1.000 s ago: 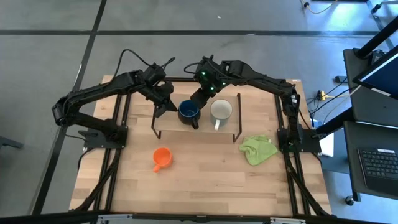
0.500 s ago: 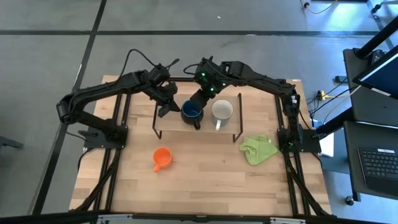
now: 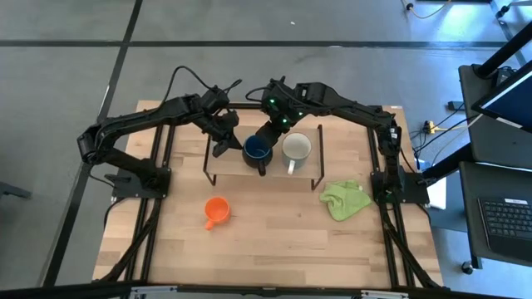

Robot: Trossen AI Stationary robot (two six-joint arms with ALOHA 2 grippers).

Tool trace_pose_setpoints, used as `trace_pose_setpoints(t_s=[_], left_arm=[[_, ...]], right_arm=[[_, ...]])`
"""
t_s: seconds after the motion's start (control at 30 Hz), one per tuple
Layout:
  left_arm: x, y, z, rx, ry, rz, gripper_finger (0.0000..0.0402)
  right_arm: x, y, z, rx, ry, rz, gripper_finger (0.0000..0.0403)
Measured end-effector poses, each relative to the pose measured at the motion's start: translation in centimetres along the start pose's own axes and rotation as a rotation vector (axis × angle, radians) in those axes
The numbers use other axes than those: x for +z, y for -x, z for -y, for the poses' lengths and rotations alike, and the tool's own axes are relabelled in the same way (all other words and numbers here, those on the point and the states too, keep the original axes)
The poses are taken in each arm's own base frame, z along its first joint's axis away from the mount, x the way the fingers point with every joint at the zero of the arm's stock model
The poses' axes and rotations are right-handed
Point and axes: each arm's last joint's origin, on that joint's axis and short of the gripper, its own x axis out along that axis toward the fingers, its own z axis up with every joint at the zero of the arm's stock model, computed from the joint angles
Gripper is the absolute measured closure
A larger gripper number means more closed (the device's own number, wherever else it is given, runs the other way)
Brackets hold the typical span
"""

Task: Stack small to large cups/mugs on shelf
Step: Put the black and blue mug on the shelf

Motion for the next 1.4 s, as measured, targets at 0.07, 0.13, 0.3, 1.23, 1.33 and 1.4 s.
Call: trace_pose_setpoints(t_s=[0.07, 0.13, 0.3, 1.23, 1.33, 1.4], left_arm=[[0.0, 0.0, 0.0, 0.003, -0.006, 0.001, 0.0401], [0.0, 0.0, 0.0, 0.013, -0.012, 0.003, 0.0401], [0.2, 0.1, -0.3, 0.036, -0.028, 0.023, 0.0401], [-1.0, 2.5, 0.5, 0.036, 0.005, -0.016, 0.0401], [-1.3, 3.0, 1.7, 0.056, -0.016, -0.027, 0.0401], [-1.4, 3.1, 2.2, 0.064, -0.025, -0.033, 0.0401]], right_arm=[[0.0, 0.0, 0.0, 0.002, -0.004, -0.001, 0.0389], [0.0, 0.0, 0.0, 0.007, -0.008, -0.005, 0.0389], [-0.1, 0.0, -0.3, 0.032, -0.014, -0.016, 0.0389], [0.8, 0.8, 0.3, -0.13, 0.096, 0.107, 0.0348], [1.3, 2.5, -0.3, -0.119, 0.128, 0.173, 0.0348], [1.2, 3.7, -0.9, -0.145, 0.151, 0.206, 0.0348]])
